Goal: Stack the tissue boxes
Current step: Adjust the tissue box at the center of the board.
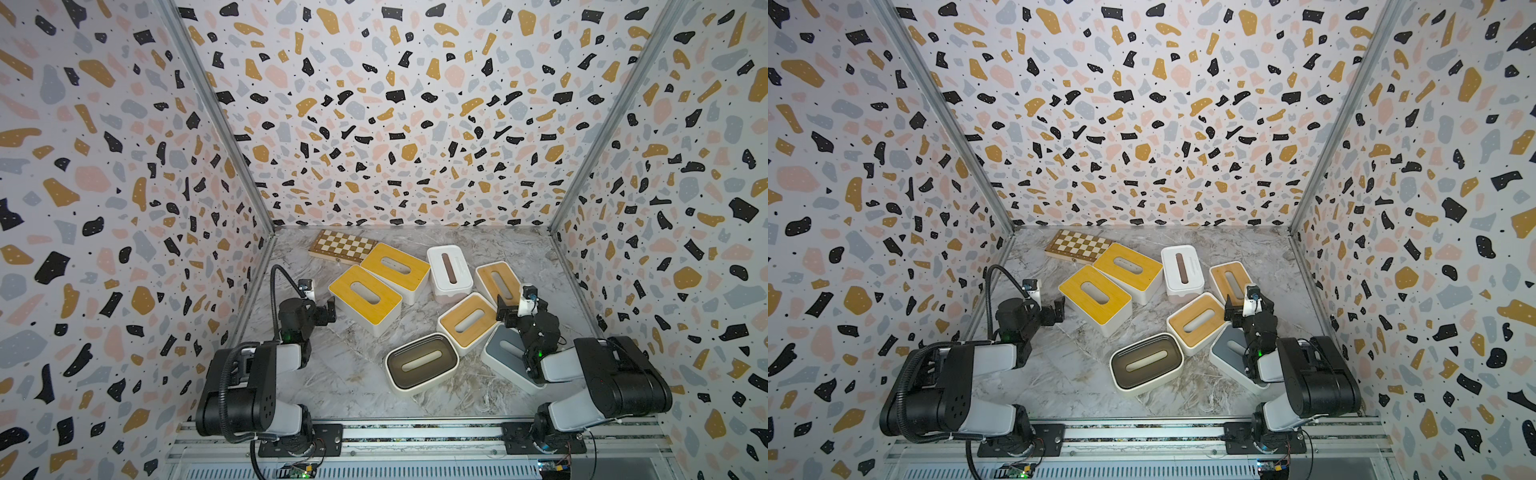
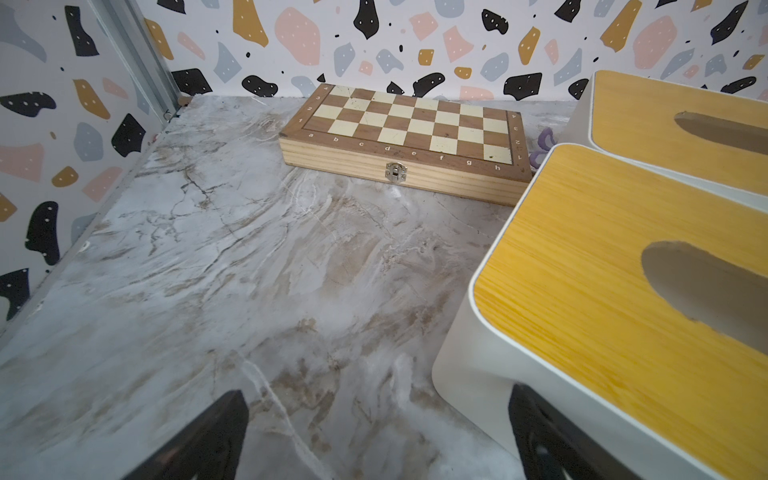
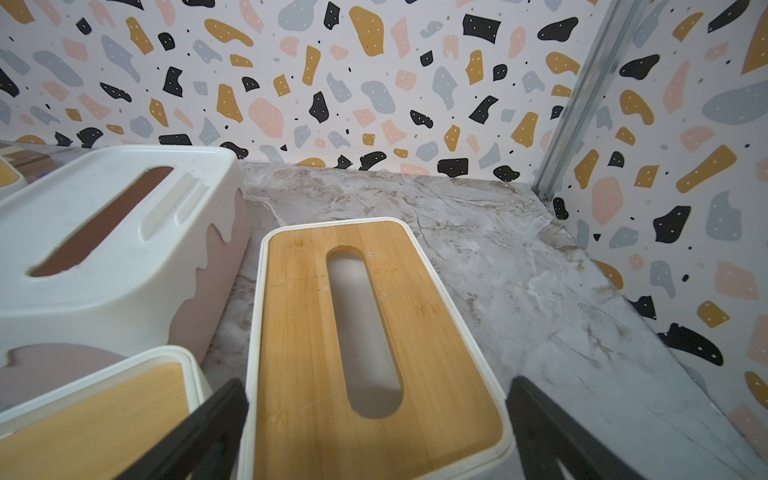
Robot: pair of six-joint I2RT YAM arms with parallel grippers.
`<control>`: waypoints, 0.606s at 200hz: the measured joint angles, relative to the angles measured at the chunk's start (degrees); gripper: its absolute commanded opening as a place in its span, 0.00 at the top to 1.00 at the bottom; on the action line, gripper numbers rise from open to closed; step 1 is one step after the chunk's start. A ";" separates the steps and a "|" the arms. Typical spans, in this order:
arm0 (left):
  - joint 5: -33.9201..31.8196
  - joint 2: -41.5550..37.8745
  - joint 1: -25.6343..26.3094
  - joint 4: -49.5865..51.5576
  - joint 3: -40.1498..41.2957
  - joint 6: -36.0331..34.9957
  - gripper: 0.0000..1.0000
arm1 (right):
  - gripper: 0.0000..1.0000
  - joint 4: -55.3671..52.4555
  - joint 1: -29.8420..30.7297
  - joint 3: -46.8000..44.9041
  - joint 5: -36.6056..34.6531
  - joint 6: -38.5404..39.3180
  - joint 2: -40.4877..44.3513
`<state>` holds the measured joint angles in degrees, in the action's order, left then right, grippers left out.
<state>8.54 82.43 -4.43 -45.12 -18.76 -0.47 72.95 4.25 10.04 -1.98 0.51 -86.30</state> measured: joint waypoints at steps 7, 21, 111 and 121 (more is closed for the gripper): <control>0.00 0.00 0.00 0.00 0.00 0.02 0.00 | 0.01 0.00 0.00 0.00 0.00 0.00 0.00; 0.00 0.00 0.00 0.00 0.00 0.02 0.00 | 0.01 0.00 0.00 0.00 0.02 0.00 0.00; 1.05 -21.75 0.00 18.43 -8.11 0.50 0.00 | 0.01 -9.68 -0.04 -0.44 -1.27 -3.48 20.39; 0.90 -24.76 0.00 21.00 -9.27 1.51 0.00 | 0.01 -13.75 -0.28 1.05 -2.67 -6.93 23.74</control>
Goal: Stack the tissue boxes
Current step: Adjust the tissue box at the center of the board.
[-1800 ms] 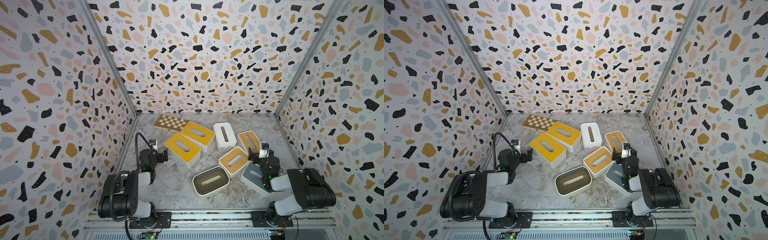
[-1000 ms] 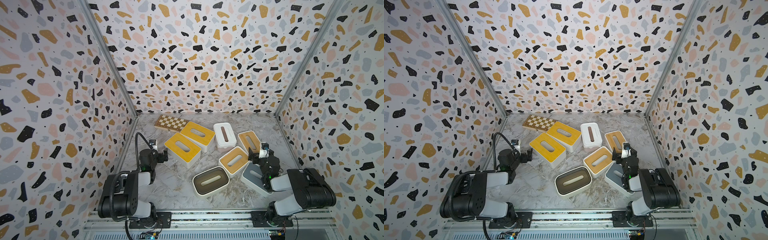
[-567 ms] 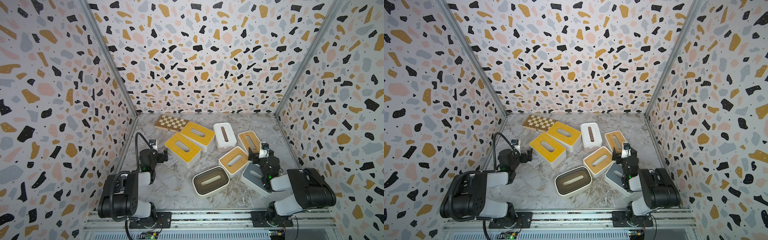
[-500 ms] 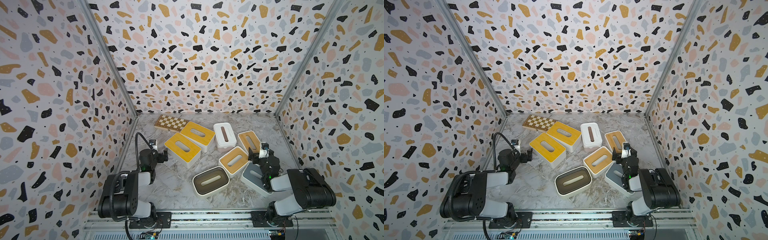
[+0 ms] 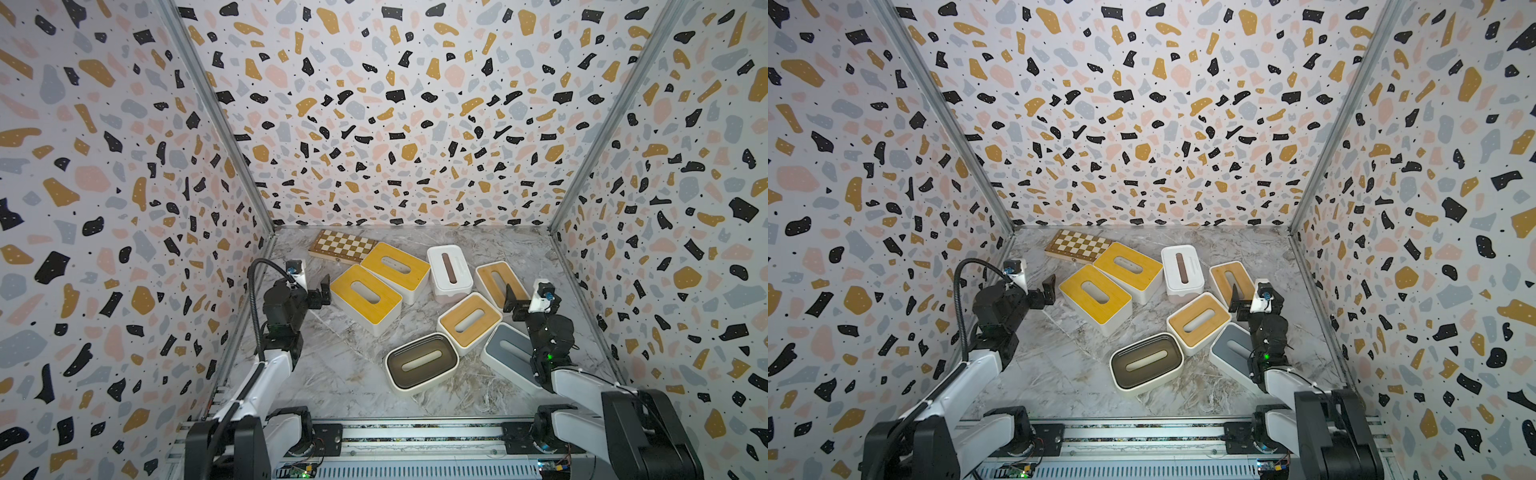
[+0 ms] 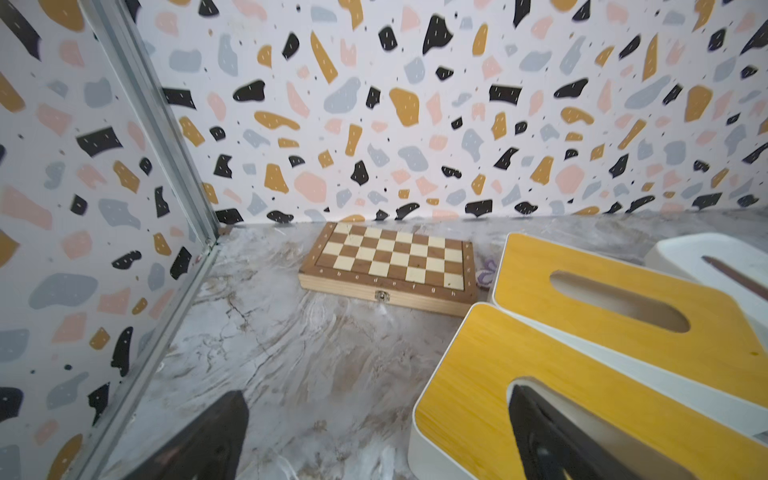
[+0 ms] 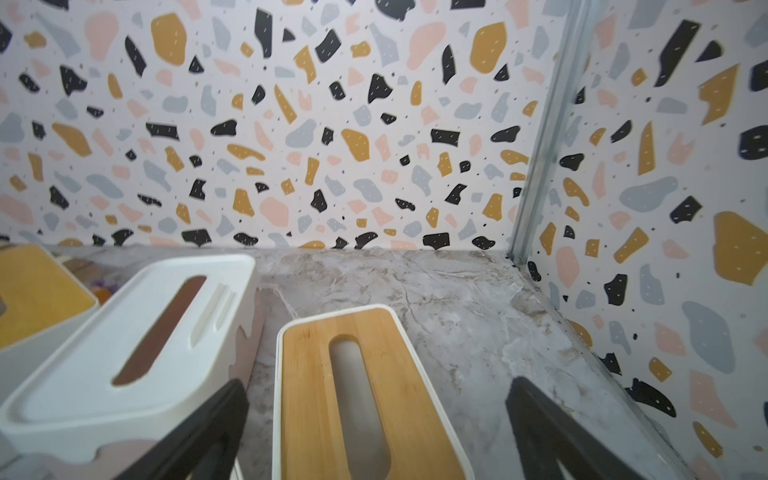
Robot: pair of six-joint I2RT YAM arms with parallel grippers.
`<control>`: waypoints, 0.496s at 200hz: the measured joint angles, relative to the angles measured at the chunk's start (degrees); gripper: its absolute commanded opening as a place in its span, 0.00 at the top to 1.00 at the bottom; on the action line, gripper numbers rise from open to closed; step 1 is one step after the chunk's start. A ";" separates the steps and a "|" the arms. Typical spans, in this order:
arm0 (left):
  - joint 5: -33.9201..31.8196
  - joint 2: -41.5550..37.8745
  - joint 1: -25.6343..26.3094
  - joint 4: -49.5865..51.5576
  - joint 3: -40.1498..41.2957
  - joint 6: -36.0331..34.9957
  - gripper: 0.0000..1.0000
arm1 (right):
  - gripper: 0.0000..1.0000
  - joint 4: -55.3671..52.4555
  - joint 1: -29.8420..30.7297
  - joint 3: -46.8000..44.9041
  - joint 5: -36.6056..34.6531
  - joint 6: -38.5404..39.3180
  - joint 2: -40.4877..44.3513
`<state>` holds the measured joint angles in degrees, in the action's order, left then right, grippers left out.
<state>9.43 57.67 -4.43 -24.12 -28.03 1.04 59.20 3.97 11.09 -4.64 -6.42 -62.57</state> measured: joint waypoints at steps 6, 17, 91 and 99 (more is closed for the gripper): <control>-0.35 -1.62 0.00 1.51 -0.81 1.01 0.00 | 0.01 -2.58 -0.24 0.96 -0.90 -2.95 1.79; -1.25 -4.09 0.00 4.31 -2.49 3.58 0.01 | 0.01 -7.23 -1.14 2.29 -1.75 -8.92 5.16; -11.65 -7.39 -0.02 23.32 -12.59 28.24 0.00 | 0.01 -36.85 10.56 16.17 3.56 -30.67 10.10; -11.69 -5.86 -0.02 25.75 -14.67 28.61 0.00 | 0.01 -38.71 14.14 17.86 3.80 -32.24 9.81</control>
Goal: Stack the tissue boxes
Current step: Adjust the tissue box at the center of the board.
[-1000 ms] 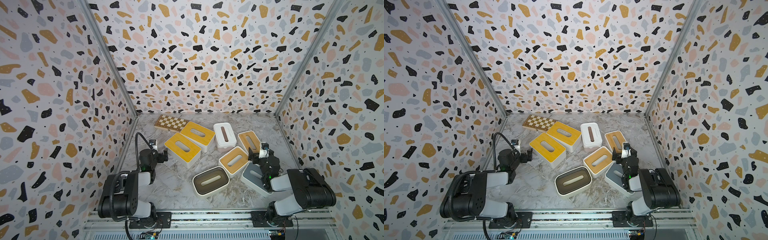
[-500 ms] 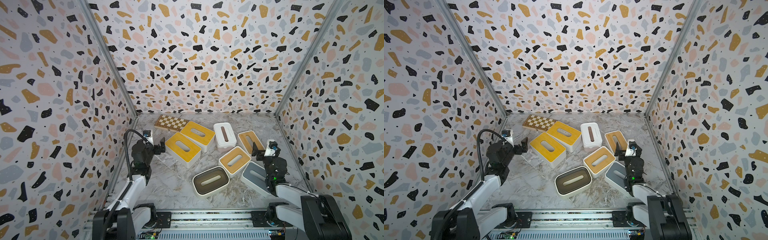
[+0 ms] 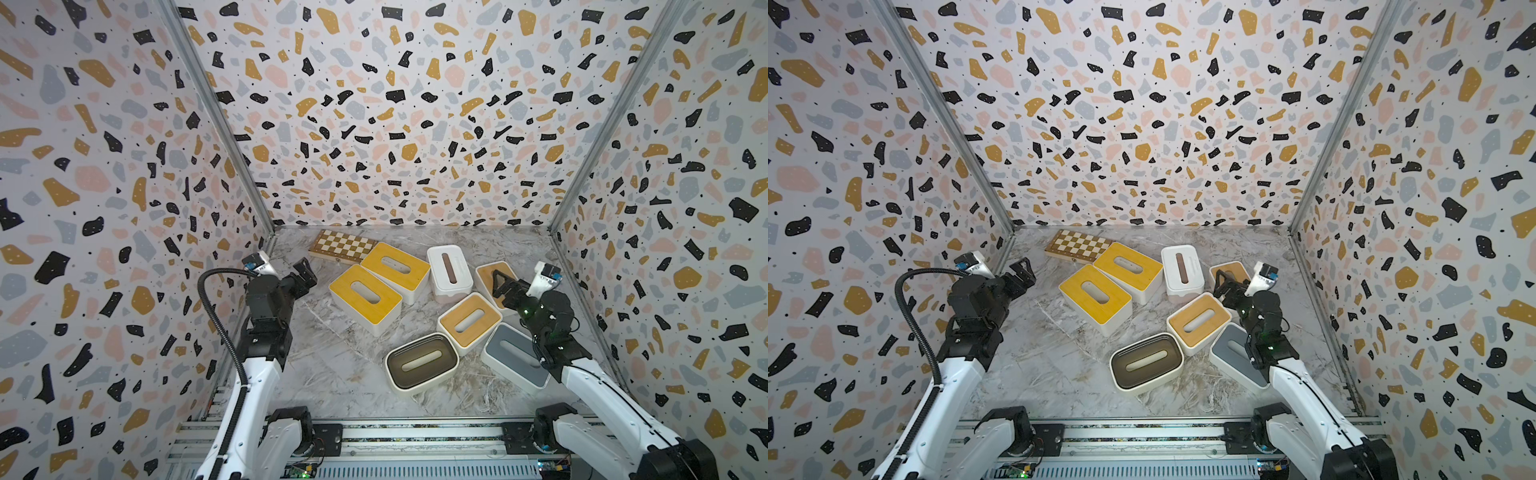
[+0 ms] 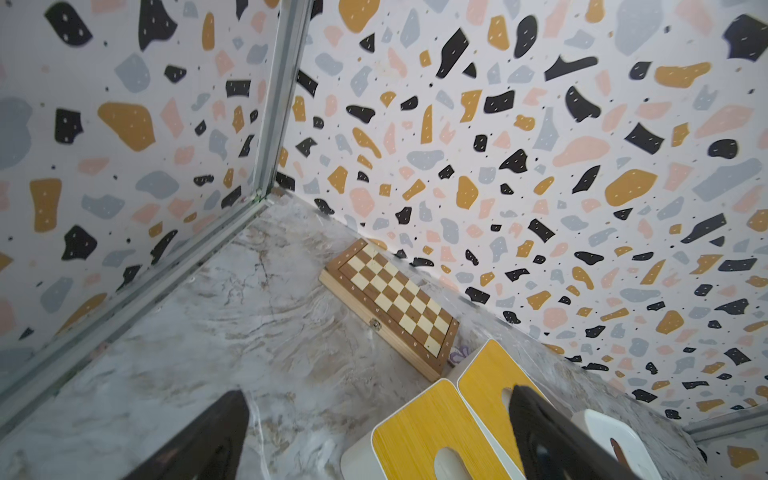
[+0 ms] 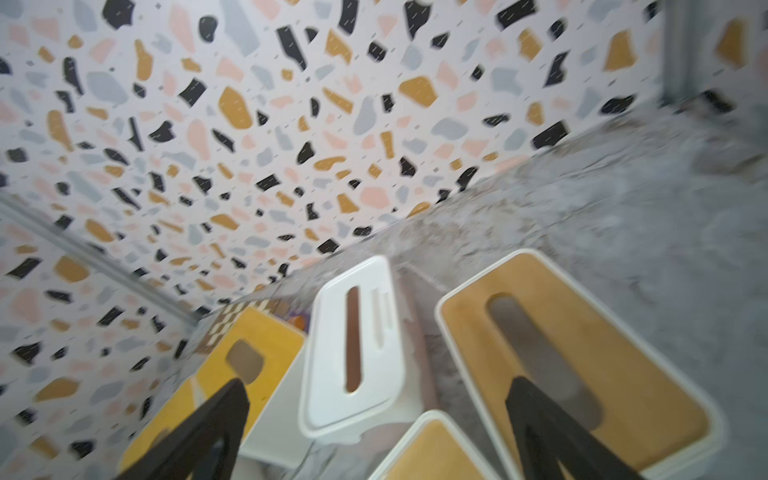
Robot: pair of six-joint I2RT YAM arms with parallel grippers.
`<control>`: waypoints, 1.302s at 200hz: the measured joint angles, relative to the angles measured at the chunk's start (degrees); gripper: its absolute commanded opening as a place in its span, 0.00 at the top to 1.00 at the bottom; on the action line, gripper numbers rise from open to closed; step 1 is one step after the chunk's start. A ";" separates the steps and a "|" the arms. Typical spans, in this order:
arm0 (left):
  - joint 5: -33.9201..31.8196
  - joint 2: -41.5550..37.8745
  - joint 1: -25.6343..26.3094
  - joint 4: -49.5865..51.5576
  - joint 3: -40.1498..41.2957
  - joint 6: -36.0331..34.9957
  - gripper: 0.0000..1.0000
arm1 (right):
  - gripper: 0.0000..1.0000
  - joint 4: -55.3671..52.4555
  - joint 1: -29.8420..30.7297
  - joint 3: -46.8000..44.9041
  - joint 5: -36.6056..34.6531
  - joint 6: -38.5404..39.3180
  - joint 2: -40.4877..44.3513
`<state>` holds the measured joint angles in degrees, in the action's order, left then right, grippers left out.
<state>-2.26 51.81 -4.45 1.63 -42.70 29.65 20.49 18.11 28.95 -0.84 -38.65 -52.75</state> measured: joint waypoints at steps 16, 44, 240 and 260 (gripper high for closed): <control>0.92 4.46 0.00 4.11 -5.01 0.15 0.00 | 0.01 -3.19 7.30 2.73 -0.39 -3.41 -1.44; 4.57 13.55 0.00 9.75 -11.61 -0.07 0.00 | 0.01 -6.78 20.70 7.54 -0.87 -9.33 -8.85; 33.00 49.94 2.67 15.54 -27.93 -2.03 0.01 | 0.01 -14.84 33.66 33.31 0.02 -24.48 -47.58; 33.73 48.04 2.58 16.26 -26.38 -1.99 0.00 | 0.01 -14.97 32.15 33.79 1.40 -24.35 -48.50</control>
<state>31.46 99.85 -1.87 17.89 -69.08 27.66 5.52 50.26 62.74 0.56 -63.00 -101.25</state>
